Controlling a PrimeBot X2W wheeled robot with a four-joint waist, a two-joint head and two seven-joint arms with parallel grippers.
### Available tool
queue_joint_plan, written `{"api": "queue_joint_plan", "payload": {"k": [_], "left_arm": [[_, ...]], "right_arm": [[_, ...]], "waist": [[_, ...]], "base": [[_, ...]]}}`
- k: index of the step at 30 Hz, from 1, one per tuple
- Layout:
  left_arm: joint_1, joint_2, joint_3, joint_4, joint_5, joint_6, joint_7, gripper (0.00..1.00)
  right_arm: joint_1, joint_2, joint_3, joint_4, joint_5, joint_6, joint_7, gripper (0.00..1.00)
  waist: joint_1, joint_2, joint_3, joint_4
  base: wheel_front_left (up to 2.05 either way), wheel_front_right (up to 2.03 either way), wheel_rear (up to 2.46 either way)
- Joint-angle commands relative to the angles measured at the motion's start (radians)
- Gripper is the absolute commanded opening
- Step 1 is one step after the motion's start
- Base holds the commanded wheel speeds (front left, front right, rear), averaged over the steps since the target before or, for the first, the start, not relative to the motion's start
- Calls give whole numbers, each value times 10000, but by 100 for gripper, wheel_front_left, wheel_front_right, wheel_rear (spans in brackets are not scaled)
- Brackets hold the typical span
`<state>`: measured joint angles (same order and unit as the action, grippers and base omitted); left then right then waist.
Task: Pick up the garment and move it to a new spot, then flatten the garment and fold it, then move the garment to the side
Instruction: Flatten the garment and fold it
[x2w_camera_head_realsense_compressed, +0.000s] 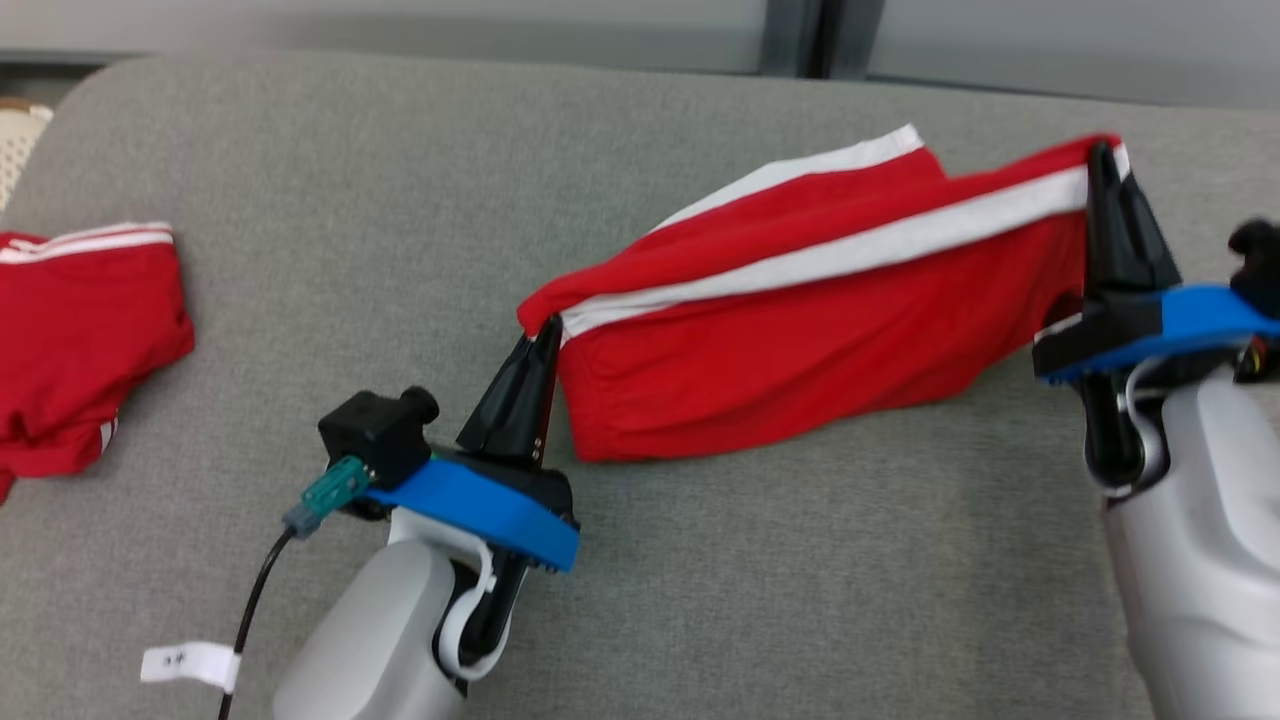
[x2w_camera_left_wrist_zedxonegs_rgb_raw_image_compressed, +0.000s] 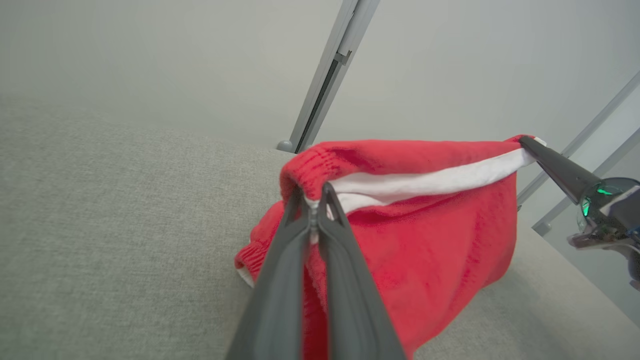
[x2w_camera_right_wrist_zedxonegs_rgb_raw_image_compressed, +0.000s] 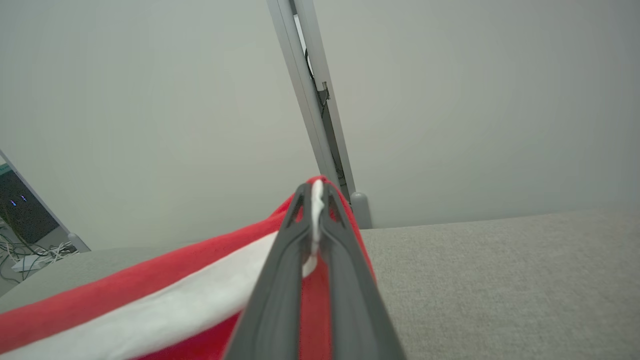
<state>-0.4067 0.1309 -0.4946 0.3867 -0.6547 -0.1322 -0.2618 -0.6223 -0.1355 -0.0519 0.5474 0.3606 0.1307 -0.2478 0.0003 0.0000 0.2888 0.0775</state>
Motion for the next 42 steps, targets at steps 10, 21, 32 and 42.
{"api": "queue_joint_plan", "payload": {"k": [10, 21, 32, 42], "left_arm": [[-1646, -232, -536, 614, -391, 26, -47, 0], [-1759, -419, -383, 1190, -307, 26, -41, 100], [-757, -525, 607, 1061, 519, 24, -40, 100], [-217, -632, 1282, 985, 1333, 24, -40, 100]], "right_arm": [[-2686, -387, -103, 2157, -1297, -1, 10, 0], [-3436, -381, -377, 3047, -2412, 1, -184, 100], [-2381, -794, -373, 4015, -3183, -1, -75, 100], [-1986, -376, -334, 5861, -2062, -1, 1141, 0]], "waist": [[-3, 0, 1571, 910], [-3, 0, 1807, 995], [-3, 0, 1462, 866], [-3, 0, 1175, 819]], "base": [[0, 0, 0], [0, 0, 0], [0, 0, 0], [0, 0, 0]]}}
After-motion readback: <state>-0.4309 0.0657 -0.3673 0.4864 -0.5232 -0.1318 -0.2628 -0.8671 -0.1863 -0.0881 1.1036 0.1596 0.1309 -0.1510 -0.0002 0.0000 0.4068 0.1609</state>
